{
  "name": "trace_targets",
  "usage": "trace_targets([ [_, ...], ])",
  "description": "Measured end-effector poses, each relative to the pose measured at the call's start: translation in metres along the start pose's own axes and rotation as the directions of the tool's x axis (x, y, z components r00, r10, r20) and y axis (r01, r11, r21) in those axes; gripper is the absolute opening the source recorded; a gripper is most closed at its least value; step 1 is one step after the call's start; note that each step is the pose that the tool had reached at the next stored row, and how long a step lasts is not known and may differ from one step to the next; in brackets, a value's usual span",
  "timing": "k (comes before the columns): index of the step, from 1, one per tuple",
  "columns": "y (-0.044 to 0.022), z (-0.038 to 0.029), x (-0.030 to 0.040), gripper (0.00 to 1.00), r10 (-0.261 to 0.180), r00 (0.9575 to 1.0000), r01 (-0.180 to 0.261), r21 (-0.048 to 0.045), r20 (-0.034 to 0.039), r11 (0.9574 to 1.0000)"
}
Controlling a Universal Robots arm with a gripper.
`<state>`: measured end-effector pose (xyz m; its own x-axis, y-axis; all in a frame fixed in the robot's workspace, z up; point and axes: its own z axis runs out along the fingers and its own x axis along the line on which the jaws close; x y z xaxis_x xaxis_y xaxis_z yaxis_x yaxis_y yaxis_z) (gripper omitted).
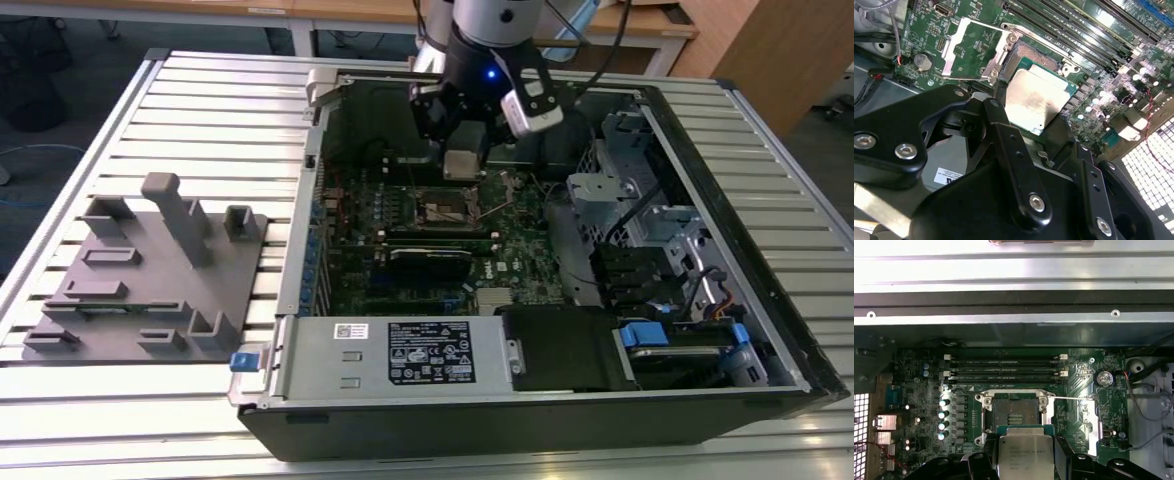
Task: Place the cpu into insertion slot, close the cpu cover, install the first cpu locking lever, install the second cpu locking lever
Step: 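Place the cpu into insertion slot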
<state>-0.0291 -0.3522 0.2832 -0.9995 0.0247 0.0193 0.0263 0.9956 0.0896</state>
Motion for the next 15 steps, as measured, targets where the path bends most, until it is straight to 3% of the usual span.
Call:
trace_targets([
  [15, -0.0005, 0.0054, -0.0001, 0.54, 0.0, 1.0, 0.0, -0.0002, 0.0001, 1.0],
])
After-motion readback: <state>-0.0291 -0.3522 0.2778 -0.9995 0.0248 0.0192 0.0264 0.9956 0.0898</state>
